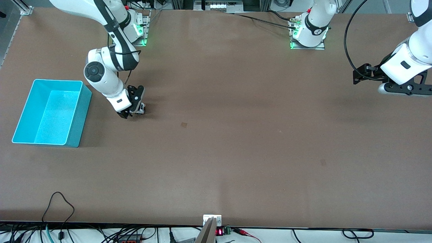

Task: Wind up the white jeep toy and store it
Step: 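Grasp the jeep with the right gripper and lift it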

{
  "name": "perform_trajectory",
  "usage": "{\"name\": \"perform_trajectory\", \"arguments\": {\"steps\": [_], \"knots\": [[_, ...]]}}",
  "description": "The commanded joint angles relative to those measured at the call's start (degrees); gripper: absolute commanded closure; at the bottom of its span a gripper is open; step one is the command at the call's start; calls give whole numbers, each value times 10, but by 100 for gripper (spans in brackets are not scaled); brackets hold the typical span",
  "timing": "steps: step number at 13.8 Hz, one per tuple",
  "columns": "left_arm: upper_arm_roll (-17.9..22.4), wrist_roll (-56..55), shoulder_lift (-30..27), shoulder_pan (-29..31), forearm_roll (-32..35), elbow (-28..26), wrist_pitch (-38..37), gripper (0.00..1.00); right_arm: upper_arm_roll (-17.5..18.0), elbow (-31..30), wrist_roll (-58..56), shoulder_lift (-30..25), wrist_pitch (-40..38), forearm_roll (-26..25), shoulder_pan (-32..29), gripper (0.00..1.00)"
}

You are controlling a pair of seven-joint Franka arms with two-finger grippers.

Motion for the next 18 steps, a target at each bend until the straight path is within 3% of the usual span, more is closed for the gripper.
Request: {"name": "perform_trajectory", "arguments": {"steps": [1, 3, 4, 10, 14, 18], "knots": [[1, 16, 9, 3, 4, 13, 8, 0, -1, -14, -11, 2, 24, 8, 3, 0], [1, 16, 9, 0, 4, 13, 9, 0, -1, -15, -17, 0, 24, 8, 3, 0], [1, 17, 9, 0, 4, 12, 8, 0, -1, -14, -25, 0, 24, 8, 3, 9], [1, 18, 5, 5, 3, 12, -9, 0, -1, -14, -30, -5, 18, 8, 3, 98], [2, 41, 3, 5, 2, 12, -10, 0, -5, 9, -14, -37, -22, 9, -3, 100], [2, 41, 3, 5, 2, 12, -12, 0, -27, 31, 90, -92, -77, 10, -23, 100]]}}
